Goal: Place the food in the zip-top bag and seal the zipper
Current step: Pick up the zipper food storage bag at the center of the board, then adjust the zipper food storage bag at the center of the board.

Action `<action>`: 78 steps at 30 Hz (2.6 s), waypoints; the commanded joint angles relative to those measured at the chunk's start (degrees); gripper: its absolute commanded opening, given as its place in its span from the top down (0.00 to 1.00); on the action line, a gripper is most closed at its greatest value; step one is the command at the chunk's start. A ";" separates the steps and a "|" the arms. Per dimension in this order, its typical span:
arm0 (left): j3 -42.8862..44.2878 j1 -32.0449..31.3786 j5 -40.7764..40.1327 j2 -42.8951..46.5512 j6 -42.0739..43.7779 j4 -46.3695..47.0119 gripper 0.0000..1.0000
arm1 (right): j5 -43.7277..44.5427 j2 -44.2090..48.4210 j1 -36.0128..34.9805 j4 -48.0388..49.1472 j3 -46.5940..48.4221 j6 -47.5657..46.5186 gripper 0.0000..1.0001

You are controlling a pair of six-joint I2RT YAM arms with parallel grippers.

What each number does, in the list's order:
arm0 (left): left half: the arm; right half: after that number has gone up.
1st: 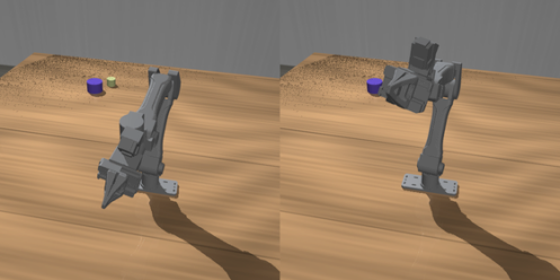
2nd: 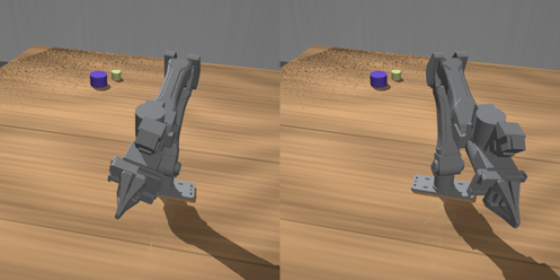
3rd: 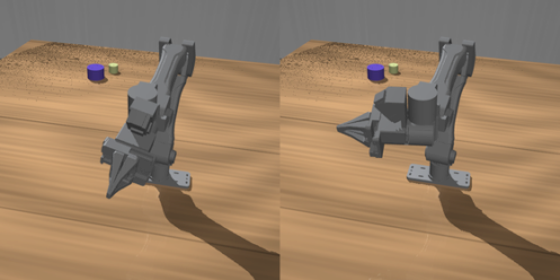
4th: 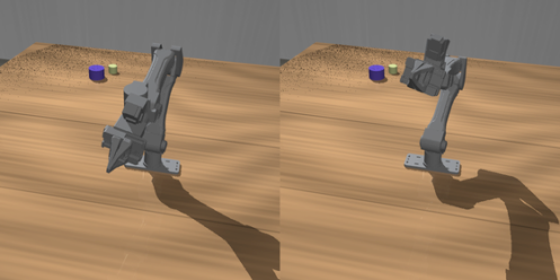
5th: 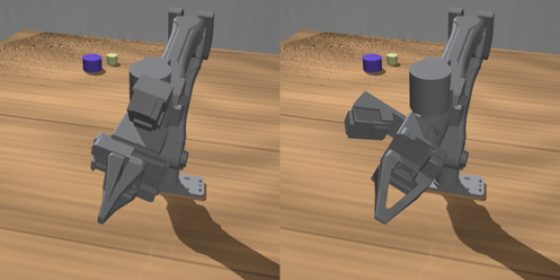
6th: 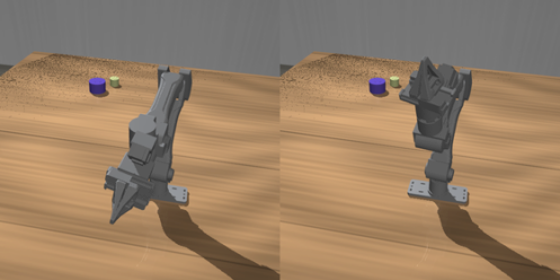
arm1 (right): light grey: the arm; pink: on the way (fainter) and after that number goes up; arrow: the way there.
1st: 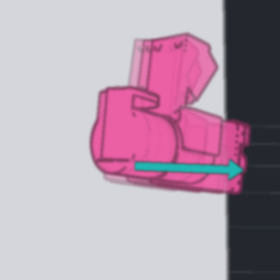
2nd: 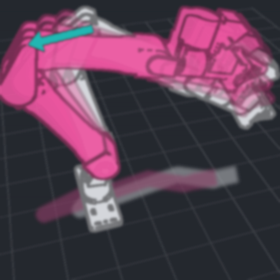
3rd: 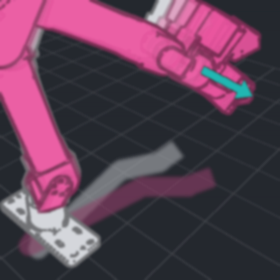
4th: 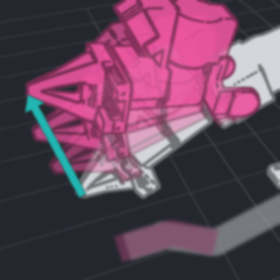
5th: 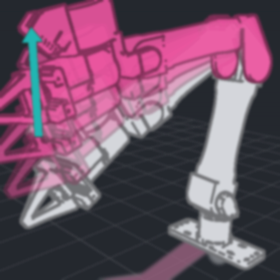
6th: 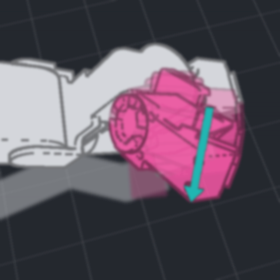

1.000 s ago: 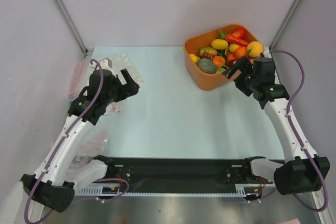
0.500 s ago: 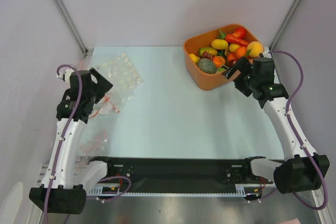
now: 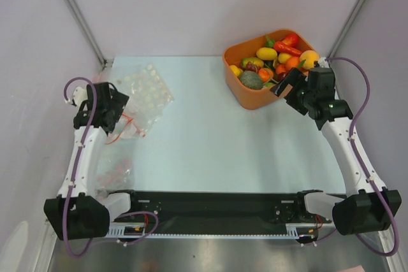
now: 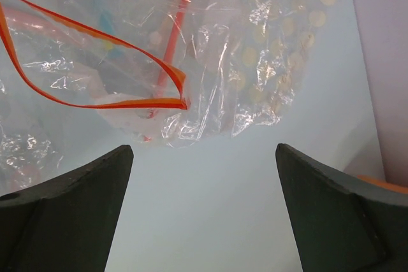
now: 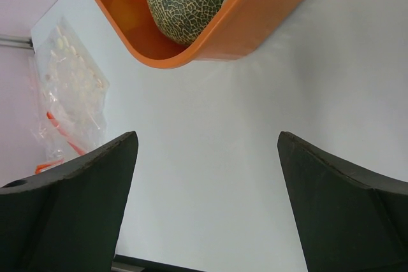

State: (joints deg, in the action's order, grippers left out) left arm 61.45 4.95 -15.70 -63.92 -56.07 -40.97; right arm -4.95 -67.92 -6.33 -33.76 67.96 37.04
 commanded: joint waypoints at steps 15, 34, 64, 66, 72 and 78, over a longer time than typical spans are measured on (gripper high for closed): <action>0.69 6.12 -8.73 -17.72 -15.91 8.01 0.25 | 7.32 0.95 -4.92 -1.49 5.86 -9.17 0.07; 4.29 8.58 -7.16 -3.51 -13.45 0.10 1.00 | 6.98 1.65 -4.92 -1.75 5.51 -9.09 0.11; -0.89 -19.10 26.51 4.42 -20.92 32.68 1.00 | -30.38 -16.89 -18.01 12.48 13.69 -3.92 0.18; -0.72 -19.10 27.57 4.86 -21.09 36.38 1.00 | -31.43 -16.98 -18.72 16.78 11.50 0.48 0.17; 0.07 -19.10 28.89 6.35 -22.49 38.51 1.00 | -31.09 -18.12 -23.81 22.77 10.17 3.83 0.09; -2.21 -19.10 29.15 8.37 -26.72 42.27 1.00 | -30.03 -19.18 -25.23 26.37 7.45 8.05 0.12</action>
State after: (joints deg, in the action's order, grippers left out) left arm 59.75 -13.76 12.21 -57.19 -80.09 -3.95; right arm -35.00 -86.87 -31.59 -12.03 76.84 41.76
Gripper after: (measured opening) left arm 0.008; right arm 0.894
